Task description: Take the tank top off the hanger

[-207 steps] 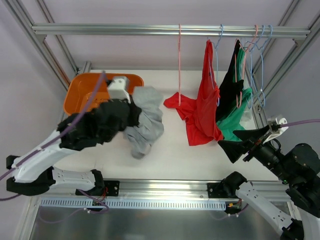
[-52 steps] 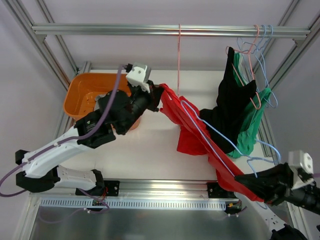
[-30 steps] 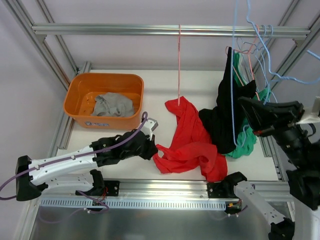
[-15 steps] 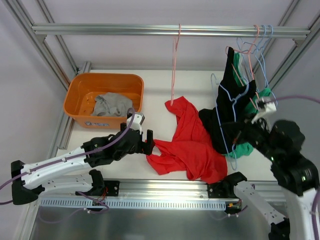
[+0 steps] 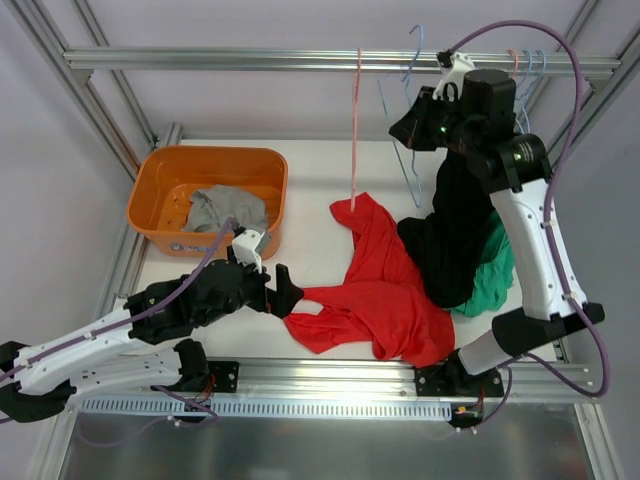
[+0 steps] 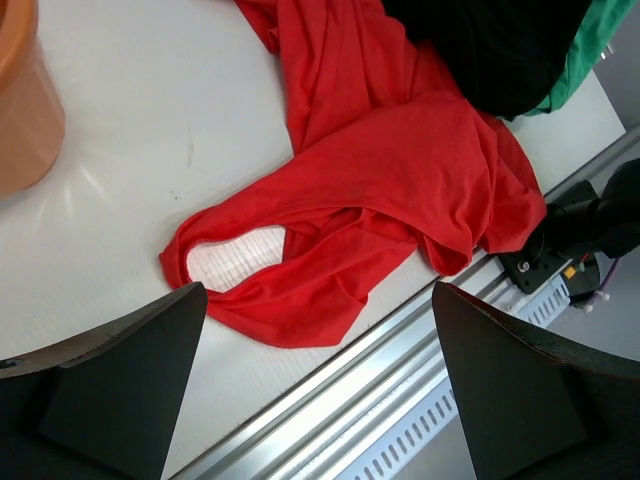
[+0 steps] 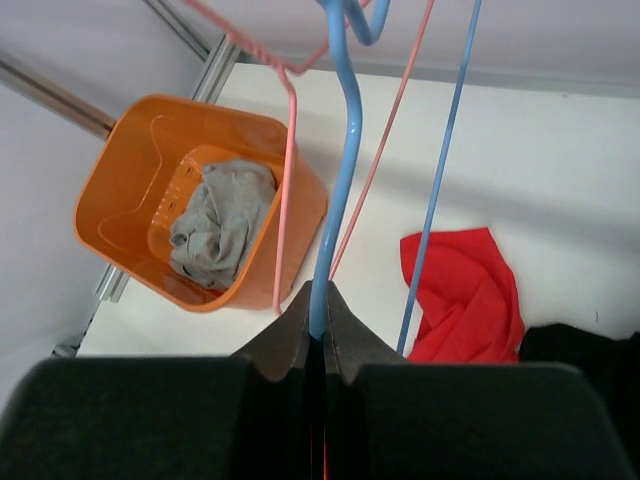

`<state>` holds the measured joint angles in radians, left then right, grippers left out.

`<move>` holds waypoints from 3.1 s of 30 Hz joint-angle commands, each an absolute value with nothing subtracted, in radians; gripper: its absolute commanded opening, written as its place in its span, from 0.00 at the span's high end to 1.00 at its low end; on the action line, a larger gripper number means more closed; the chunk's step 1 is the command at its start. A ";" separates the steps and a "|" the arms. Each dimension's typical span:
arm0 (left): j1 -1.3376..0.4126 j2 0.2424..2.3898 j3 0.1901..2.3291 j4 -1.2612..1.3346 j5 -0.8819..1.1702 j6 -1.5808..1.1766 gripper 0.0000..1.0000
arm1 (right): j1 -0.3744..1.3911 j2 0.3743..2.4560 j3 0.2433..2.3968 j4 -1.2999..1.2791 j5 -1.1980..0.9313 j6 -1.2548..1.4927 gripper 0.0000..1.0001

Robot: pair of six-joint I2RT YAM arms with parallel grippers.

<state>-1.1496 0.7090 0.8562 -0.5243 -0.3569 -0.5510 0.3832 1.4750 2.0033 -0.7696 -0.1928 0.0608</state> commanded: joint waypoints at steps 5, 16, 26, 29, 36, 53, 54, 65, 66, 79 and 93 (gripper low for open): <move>-1.137 0.718 0.818 -0.543 -0.268 -0.564 0.01 | 0.400 1.686 2.247 -0.745 -0.250 0.058 1.00; -1.137 0.709 0.821 -0.546 -0.250 -0.565 0.01 | 0.485 1.617 1.982 -0.686 -0.006 0.123 1.00; -1.140 0.877 0.910 -0.508 -0.249 -0.516 0.01 | 0.483 1.414 1.853 -0.687 0.032 0.092 0.12; -1.143 1.004 0.949 -0.427 -0.258 -0.529 0.01 | 0.457 1.253 1.723 -0.728 0.070 0.038 0.01; -1.166 1.408 1.116 -0.307 -0.384 -0.608 0.01 | 0.430 0.817 1.410 -0.896 0.339 -0.025 0.01; -1.152 2.206 1.546 -0.170 -0.110 -0.359 0.01 | 0.431 0.499 1.339 -1.012 -0.040 -0.089 0.00; -1.152 2.209 1.525 -0.170 -0.130 -0.377 0.03 | 0.430 0.492 1.339 -1.012 -0.044 -0.090 0.00; -1.195 1.749 1.087 -0.280 -0.435 -0.630 1.00 | 0.431 0.419 1.374 -0.971 -0.051 -0.107 0.00; -1.222 1.683 1.071 -0.313 -0.478 -0.638 1.00 | 0.431 0.419 1.373 -0.969 -0.046 -0.107 0.01; -1.285 1.020 1.411 -0.676 -0.940 -0.465 1.00 | 0.430 0.431 1.341 -0.884 -0.006 -0.092 0.01; -0.518 1.328 2.014 -0.729 -0.571 -0.248 1.00 | 0.428 0.449 1.313 -0.811 -0.055 -0.038 0.00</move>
